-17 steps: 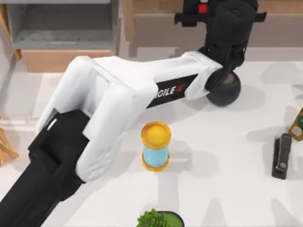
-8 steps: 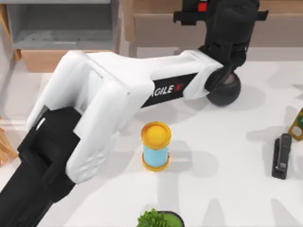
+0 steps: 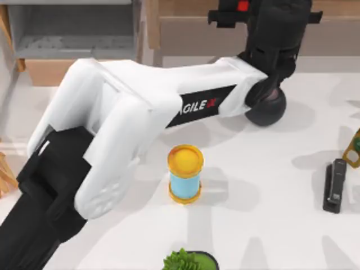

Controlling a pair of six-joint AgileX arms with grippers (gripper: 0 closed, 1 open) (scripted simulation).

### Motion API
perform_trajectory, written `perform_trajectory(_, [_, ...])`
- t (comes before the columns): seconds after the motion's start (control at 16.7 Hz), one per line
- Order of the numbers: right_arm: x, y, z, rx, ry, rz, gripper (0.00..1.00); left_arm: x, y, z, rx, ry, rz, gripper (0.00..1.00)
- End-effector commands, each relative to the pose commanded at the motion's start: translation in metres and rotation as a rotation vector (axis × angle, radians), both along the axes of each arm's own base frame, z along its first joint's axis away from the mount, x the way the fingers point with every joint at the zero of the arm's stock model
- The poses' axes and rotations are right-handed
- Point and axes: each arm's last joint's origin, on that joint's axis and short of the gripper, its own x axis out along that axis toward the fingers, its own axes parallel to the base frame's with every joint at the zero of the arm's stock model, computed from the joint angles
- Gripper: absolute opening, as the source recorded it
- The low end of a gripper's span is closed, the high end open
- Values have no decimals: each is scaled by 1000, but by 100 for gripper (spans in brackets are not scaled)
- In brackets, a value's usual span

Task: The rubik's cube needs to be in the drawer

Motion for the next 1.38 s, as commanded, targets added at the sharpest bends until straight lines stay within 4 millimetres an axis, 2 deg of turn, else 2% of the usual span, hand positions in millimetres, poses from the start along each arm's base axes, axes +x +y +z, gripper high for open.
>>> perform_trajectory(0.18, [0, 0, 0, 0, 0, 0, 100, -16, -10, 16, 85, 46, -80, 0])
perform_trajectory(0.42, [0, 0, 0, 0, 0, 0, 100, -46, -21, 32, 313, 193, -251, 0])
perform_trajectory(0.6, [0, 0, 0, 0, 0, 0, 100, -61, -13, 38, 523, 367, -388, 0])
perform_trajectory(0.72, [0, 0, 0, 0, 0, 0, 100, -64, 3, 48, 636, 498, -468, 0])
perform_trajectory(0.9, [0, 0, 0, 0, 0, 0, 100, -57, 44, 79, 722, 683, -548, 0])
perform_trajectory(1.02, [0, 0, 0, 0, 0, 0, 100, -47, 84, 110, 713, 783, -564, 0])
perform_trajectory(1.14, [0, 0, 0, 0, 0, 0, 100, -34, 134, 145, 663, 857, -548, 0])
perform_trajectory(1.26, [0, 0, 0, 0, 0, 0, 100, -22, 191, 177, 582, 905, -495, 0])
perform_trajectory(1.38, [0, 0, 0, 0, 0, 0, 100, -10, 252, 201, 492, 941, -415, 0])
